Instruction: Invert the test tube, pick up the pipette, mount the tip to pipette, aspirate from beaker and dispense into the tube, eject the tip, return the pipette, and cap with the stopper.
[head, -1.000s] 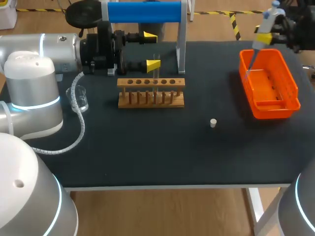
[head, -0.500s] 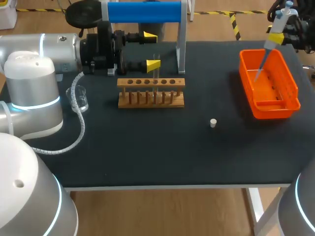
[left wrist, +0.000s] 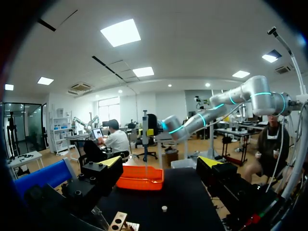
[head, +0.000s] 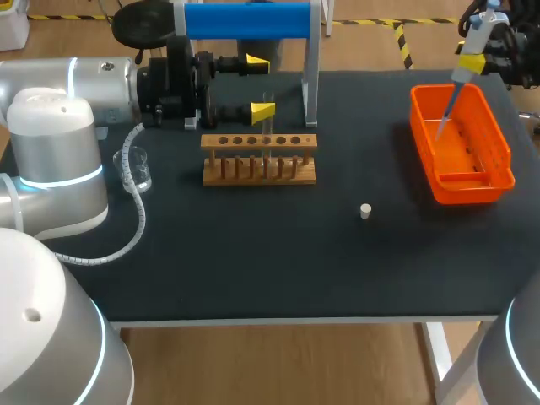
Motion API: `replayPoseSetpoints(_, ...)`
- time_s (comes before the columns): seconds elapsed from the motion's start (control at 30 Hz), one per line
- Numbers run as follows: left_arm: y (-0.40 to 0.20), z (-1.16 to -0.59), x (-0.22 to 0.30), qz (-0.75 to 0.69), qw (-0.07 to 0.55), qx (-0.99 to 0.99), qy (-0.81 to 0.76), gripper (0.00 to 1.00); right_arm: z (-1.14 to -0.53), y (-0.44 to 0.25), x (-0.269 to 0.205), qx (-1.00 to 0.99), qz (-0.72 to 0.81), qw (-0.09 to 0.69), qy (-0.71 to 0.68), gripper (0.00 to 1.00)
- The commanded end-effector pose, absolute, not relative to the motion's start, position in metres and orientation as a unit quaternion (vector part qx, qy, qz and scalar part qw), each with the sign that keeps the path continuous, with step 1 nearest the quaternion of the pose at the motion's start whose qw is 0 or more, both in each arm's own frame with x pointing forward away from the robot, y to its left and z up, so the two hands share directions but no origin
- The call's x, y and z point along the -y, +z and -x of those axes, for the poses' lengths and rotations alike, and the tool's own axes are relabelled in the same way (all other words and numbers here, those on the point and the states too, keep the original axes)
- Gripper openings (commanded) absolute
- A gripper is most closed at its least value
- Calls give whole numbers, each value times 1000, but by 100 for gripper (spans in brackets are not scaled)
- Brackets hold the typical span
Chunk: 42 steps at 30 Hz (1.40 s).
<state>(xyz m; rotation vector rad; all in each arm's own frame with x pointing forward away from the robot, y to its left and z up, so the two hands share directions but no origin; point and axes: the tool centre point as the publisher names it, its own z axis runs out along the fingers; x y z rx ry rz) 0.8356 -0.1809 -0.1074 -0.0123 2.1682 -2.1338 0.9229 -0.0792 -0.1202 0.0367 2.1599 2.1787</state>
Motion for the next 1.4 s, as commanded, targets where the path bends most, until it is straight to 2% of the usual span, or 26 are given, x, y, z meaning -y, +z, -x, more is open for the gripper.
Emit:
replayPoseSetpoints(0.03,-108,-835,181,4,51,-711,-701,100,-922,-119,80,-705,-12,37,709,0)
replayPoseSetpoints(0.43,-108,-835,181,4,51,-711,-701,100,-925,-117,82,-708,-8,40,705,0)
replayPoseSetpoints(1.4,-108,-835,181,4,51,-711,-701,100,-948,-110,159,-701,75,-16,709,0)
